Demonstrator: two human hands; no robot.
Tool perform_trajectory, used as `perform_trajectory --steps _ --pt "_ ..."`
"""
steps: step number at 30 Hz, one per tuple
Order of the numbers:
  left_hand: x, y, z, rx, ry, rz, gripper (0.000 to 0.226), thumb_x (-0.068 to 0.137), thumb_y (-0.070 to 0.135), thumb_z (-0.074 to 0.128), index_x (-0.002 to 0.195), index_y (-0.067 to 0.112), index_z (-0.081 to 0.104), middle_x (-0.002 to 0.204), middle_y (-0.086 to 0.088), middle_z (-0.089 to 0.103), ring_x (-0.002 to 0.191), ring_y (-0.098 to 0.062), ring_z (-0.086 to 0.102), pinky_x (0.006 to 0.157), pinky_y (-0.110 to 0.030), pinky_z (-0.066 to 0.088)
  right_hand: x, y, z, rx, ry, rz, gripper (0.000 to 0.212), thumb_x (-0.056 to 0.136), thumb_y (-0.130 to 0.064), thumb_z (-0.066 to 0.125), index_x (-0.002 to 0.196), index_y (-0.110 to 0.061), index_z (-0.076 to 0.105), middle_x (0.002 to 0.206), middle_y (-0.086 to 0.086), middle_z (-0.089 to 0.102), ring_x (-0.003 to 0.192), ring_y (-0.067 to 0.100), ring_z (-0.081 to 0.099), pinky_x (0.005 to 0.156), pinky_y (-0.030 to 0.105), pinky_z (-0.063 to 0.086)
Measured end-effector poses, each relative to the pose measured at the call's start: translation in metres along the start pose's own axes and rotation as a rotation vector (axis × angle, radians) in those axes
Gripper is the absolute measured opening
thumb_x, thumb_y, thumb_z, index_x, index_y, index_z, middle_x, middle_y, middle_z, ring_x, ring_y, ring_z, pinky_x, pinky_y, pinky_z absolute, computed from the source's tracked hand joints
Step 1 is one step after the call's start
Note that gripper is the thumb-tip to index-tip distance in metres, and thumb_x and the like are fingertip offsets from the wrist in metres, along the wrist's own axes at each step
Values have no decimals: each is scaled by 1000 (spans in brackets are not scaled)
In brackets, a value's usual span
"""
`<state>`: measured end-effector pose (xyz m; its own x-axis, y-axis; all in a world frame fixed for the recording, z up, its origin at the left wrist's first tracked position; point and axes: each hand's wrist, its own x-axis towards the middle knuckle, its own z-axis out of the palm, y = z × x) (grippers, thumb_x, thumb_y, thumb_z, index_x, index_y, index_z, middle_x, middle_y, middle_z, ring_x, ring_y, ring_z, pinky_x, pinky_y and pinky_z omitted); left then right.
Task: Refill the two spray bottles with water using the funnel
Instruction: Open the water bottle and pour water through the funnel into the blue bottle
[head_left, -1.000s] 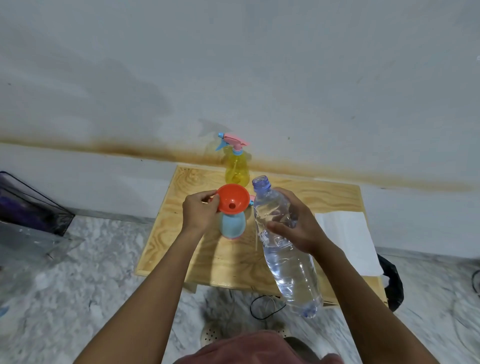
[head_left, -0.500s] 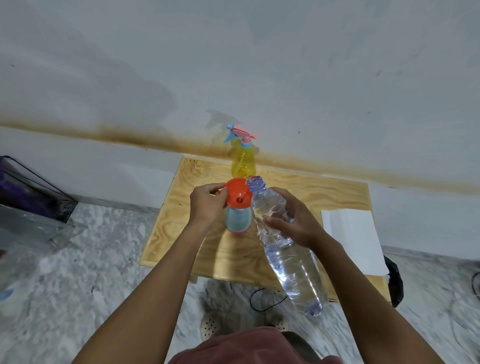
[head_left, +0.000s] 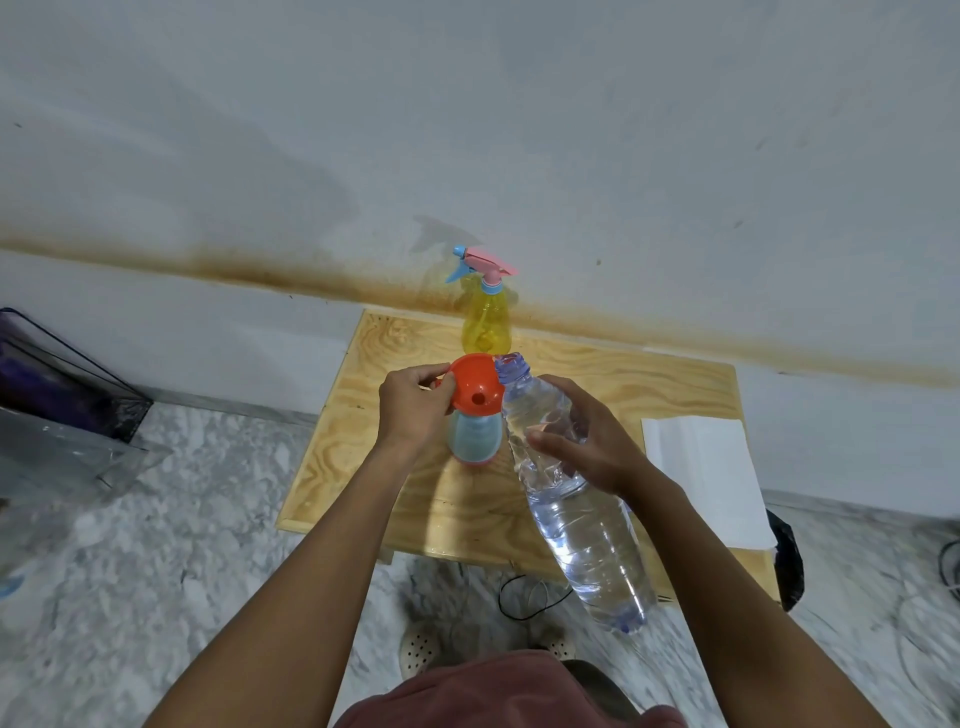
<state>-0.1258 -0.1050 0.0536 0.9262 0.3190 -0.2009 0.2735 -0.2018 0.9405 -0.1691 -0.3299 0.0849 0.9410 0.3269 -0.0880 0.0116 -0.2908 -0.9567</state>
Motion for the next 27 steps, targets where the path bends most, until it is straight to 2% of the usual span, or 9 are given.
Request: perform_trajectory --steps 8,13,21,24,27 --pt "0 -1 0 5 -8 5 24 90 9 68 113 3 73 79 2 66 73 -20 70 69 -33 63 4 3 0 2 -17 8 59 85 -21 76 137 -28 50 110 -5 71 85 5 72 58 9 48" --pt "0 0 -1 -2 -4 0 24 90 9 69 113 3 73 79 2 66 77 -24 72 70 -35 63 4 2 0 9 -16 3 56 85 -22 76 135 -31 51 112 -7 71 88 6 72 59 8 48" --pt "-2 2 0 4 -3 -9 25 90 9 69 114 2 73 83 3 66 83 -25 72 72 -36 63 3 2 0 22 -12 12 59 80 -39 75 134 -33 53 112 -7 72 92 8 72 63 11 50" --pt "-2 1 0 7 -1 -7 25 90 9 69 114 2 72 83 3 66 84 -26 72 71 -36 63 4 2 0 26 -16 9 58 81 -38 74 135 -29 54 110 -5 72 87 7 72 59 9 49" --pt "-3 2 -1 12 -1 -2 25 91 9 69 114 2 72 82 4 66 83 -26 72 72 -37 63 4 2 0 21 -26 -1 63 79 -46 73 136 -26 54 110 -4 72 92 10 73 63 12 51"
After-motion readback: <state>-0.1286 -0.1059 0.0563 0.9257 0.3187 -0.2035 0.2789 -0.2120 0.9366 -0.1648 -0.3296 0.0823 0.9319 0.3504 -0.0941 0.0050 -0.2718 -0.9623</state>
